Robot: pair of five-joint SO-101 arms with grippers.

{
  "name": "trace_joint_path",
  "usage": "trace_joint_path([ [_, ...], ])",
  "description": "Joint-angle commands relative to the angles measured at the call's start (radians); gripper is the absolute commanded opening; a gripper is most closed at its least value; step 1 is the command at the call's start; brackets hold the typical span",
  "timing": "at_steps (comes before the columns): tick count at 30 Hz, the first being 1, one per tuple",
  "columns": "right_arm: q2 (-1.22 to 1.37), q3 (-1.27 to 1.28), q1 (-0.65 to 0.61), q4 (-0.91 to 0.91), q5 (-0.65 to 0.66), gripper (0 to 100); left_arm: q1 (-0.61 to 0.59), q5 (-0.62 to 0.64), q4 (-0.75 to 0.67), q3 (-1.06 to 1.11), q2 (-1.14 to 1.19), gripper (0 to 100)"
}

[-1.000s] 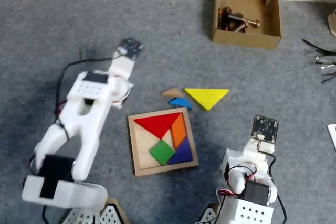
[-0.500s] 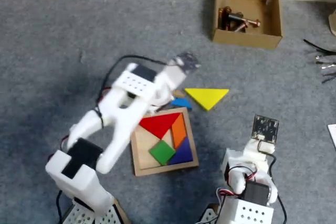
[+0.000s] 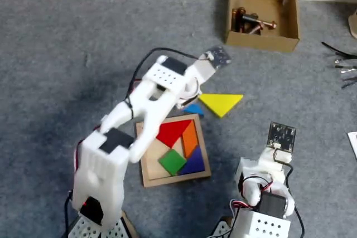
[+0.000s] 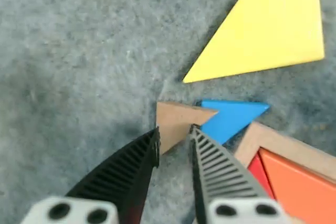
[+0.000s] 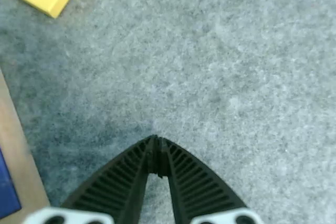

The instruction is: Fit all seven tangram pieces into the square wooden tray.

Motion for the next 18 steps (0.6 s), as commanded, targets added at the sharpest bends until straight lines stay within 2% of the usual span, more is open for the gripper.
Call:
trace_joint_path([
  [1, -0.012, 0.114, 0.01, -0.027, -0.009, 0.5, 0.016, 0.005, 0.123, -0.246, 0.073, 14],
  [7, -0.012, 0.114, 0.01, -0.027, -0.009, 0.5, 0.022, 0.006, 0.278, -0.509, 0.239, 15],
  [14, -0.012, 0.114, 0.01, -0.027, -0.009, 0.5, 0.054, 0.005, 0.402, -0.662, 0.349, 16],
  [18, -0.012, 0.114, 0.01, -0.027, -0.009, 0.5, 0.062, 0.003, 0.422, -0.73, 0.372, 18],
])
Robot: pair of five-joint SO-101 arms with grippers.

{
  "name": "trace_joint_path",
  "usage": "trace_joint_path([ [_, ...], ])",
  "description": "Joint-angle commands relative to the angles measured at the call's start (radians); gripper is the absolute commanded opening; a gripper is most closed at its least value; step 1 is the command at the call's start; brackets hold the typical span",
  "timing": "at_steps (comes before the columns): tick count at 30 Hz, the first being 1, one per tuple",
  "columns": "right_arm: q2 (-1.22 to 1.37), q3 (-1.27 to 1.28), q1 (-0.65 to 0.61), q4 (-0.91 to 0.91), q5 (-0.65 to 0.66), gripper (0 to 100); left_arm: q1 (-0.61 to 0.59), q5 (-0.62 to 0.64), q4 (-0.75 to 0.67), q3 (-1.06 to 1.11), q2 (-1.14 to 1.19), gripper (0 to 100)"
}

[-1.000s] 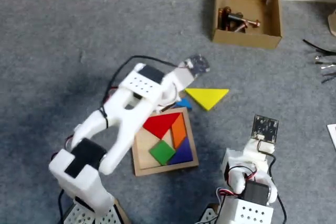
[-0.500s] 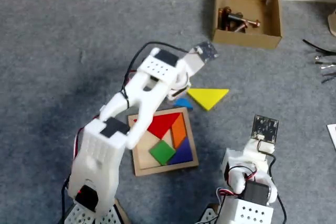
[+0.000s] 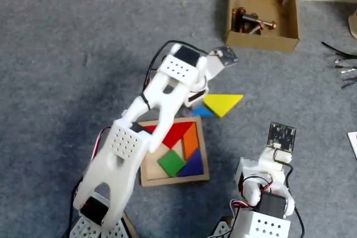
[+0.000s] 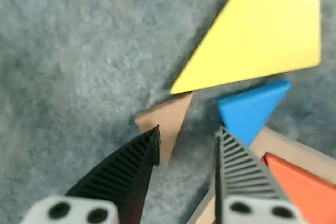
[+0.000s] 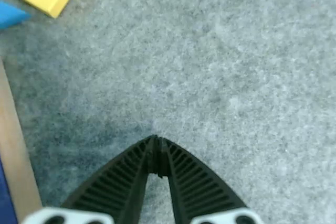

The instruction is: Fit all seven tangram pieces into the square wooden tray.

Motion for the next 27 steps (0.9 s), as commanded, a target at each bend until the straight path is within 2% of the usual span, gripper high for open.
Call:
trace_joint_path([
  [1, -0.012, 0.114, 0.01, -0.027, -0.009, 0.5, 0.027, 0.003, 0.014, -0.079, -0.001, 18],
  [14, -0.012, 0.114, 0.01, -0.027, -0.009, 0.5, 0.001, 0.003, 0.018, -0.15, 0.094, 14],
  [27, -0.012, 0.114, 0.01, -0.027, -0.009, 0.5, -0.025, -0.068, 0.012, -0.153, 0.088, 18],
])
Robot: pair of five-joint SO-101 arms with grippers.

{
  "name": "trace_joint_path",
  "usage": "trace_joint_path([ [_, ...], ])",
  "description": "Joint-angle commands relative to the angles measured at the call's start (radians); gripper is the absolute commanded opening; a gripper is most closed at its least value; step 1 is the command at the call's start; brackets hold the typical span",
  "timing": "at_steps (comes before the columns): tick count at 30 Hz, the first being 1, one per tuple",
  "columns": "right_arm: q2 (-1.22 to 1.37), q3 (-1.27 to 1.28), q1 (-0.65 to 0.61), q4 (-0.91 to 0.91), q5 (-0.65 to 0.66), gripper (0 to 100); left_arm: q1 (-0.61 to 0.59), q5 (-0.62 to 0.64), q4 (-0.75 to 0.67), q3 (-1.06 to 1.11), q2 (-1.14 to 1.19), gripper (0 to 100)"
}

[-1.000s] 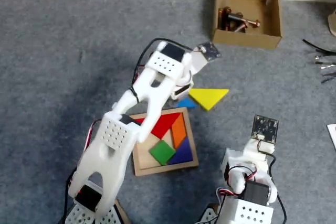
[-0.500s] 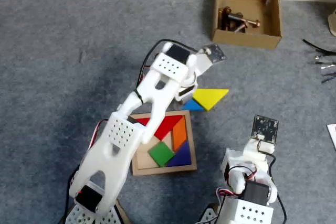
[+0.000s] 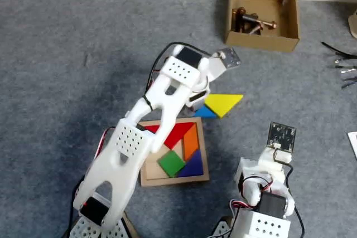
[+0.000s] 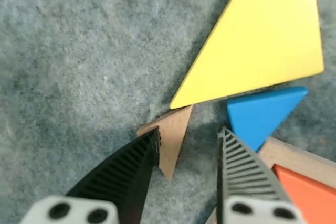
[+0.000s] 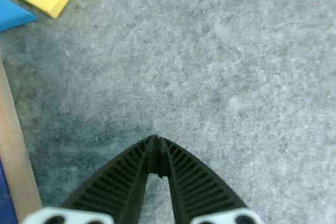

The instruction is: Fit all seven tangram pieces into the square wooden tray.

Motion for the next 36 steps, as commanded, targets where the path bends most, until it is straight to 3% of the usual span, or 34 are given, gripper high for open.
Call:
trace_joint_path([
  [1, -0.012, 0.114, 0.01, -0.027, -0.009, 0.5, -0.03, -0.009, 0.0, -0.05, -0.016, 18],
  [33, -0.012, 0.114, 0.01, -0.027, -0.009, 0.5, -0.059, -0.086, 0.005, -0.13, 0.116, 18],
  [36, -0.012, 0.114, 0.01, -0.027, -0.009, 0.5, -0.059, -0.084, 0.006, -0.154, 0.117, 14],
])
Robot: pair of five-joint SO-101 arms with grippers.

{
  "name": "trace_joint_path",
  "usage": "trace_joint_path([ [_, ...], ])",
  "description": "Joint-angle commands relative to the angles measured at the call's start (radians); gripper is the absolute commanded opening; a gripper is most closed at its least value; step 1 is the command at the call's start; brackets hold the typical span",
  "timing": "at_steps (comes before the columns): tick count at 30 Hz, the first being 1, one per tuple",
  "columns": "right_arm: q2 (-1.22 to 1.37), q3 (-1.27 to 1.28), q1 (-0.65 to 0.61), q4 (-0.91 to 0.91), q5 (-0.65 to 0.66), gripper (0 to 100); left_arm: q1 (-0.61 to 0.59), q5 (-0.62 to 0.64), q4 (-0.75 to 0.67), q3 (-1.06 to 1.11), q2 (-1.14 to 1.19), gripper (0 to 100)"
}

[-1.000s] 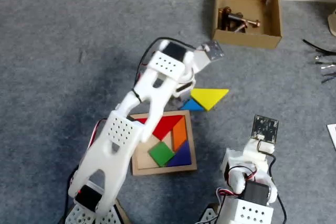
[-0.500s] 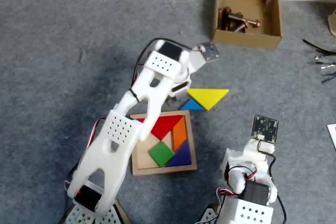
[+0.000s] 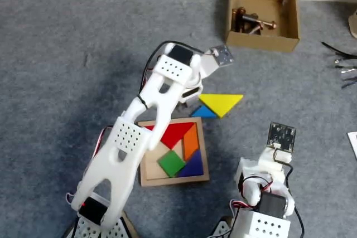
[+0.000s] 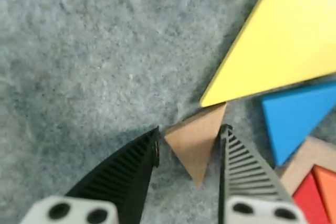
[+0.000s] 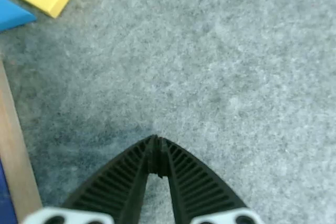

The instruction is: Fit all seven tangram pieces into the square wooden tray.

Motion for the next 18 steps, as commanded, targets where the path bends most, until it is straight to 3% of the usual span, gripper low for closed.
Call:
trace_joint_path([
  [1, -0.012, 0.114, 0.01, -0.027, -0.009, 0.5, -0.007, 0.0, 0.005, -0.028, 0.007, 12],
  [11, -0.012, 0.114, 0.01, -0.027, -0.009, 0.5, -0.007, 0.0, 0.008, -0.024, 0.004, 8],
  [18, -0.012, 0.114, 0.01, -0.027, -0.009, 0.5, -0.019, 0.002, 0.089, -0.101, -0.012, 8],
])
